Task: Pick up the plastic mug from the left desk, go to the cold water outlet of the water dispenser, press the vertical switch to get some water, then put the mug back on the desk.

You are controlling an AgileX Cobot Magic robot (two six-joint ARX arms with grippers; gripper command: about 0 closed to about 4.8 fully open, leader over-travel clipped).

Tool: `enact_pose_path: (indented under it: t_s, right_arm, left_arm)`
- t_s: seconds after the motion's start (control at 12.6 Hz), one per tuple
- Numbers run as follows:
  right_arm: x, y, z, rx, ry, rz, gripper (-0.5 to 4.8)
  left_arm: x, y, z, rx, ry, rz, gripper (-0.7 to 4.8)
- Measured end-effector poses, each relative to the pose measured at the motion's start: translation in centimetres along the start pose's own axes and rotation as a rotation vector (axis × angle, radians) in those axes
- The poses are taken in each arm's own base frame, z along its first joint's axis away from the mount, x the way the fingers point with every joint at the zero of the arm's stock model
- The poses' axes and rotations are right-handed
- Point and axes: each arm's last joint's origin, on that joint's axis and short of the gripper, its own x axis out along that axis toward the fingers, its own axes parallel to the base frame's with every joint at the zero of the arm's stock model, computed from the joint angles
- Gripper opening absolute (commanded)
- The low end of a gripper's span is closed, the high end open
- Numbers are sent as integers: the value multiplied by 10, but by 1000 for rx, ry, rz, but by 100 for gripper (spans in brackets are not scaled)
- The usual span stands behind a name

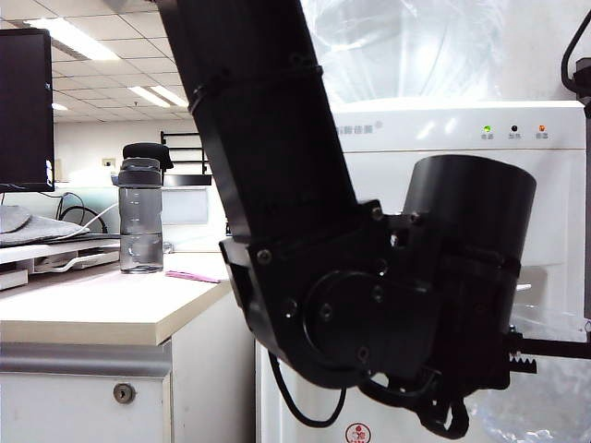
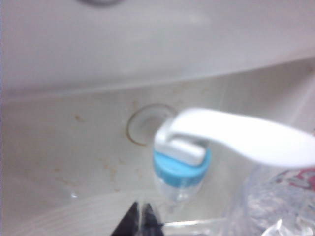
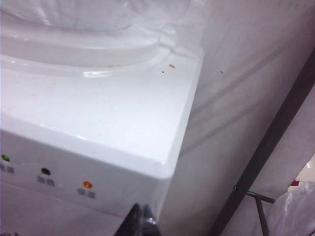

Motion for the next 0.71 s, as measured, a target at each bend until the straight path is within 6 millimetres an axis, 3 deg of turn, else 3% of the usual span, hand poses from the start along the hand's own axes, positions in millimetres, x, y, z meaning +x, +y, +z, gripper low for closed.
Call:
enact_pose_path:
  t_s: [0.71]
  right_arm:
    - [-1, -6, 1, 2, -6, -38, -1]
  left_arm:
    - [-18, -21, 15, -25, -36, -73, -5]
